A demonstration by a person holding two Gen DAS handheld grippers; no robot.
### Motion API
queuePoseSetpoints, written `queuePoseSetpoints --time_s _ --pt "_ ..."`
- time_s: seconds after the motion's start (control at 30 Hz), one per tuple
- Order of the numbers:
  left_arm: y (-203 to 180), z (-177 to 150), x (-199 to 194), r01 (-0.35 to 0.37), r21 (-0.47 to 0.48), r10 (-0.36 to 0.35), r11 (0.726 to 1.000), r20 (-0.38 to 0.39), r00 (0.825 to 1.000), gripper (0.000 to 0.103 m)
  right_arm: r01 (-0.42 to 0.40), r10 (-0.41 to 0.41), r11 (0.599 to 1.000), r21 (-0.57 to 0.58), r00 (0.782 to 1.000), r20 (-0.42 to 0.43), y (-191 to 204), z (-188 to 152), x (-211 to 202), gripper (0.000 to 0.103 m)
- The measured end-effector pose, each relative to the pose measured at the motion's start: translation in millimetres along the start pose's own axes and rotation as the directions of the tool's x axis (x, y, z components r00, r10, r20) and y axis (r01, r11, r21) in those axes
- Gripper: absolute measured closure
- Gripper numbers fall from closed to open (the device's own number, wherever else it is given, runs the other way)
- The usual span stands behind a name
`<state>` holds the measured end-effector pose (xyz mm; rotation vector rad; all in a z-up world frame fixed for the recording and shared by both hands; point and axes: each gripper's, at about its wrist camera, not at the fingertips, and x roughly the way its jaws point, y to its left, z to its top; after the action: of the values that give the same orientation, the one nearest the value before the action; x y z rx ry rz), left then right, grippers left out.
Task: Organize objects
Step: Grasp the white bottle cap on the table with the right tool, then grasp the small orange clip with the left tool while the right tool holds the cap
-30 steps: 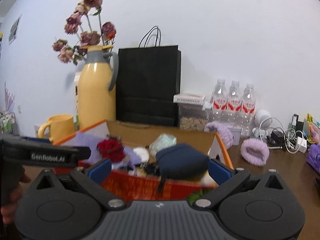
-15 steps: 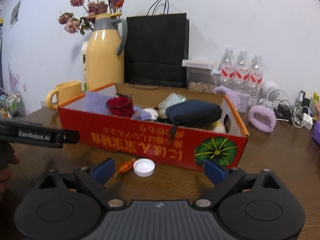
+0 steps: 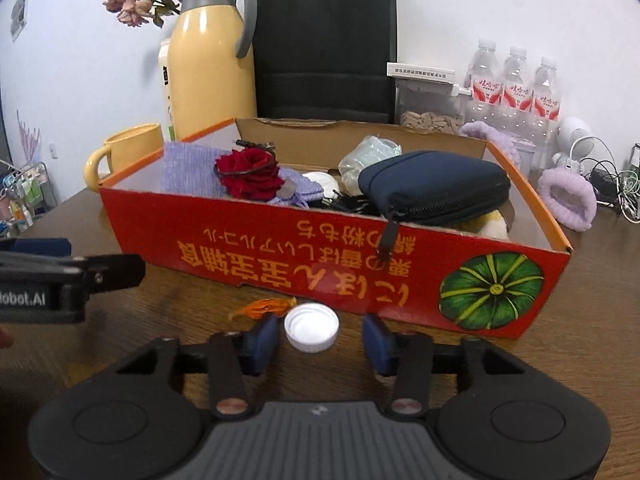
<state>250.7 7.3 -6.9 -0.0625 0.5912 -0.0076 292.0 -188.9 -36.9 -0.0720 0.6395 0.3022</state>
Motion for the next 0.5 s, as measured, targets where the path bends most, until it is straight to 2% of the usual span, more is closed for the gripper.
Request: queuePoseSetpoints --time_s 0.13,0.33,0.5 --pt "-1 0 1 -0.002 0.002 0.002 1.000 -0.002 1.000 0.000 -0.014 0.014 1.000 -0.004 1.000 0.019 1 -1 -4 0.076" --pt "-1 -1 1 0.001 0.005 -0.001 1.000 -0.002 1.000 0.000 0.018 -0.015 0.999 -0.032 0.994 0.112 4 -4 -21 0.076" --pt "-2 -2 3 0.000 0.015 0.000 1.000 -0.009 1.000 0.000 0.041 -0.037 0.999 -0.019 0.987 0.156 -1 -6 -35 0.076"
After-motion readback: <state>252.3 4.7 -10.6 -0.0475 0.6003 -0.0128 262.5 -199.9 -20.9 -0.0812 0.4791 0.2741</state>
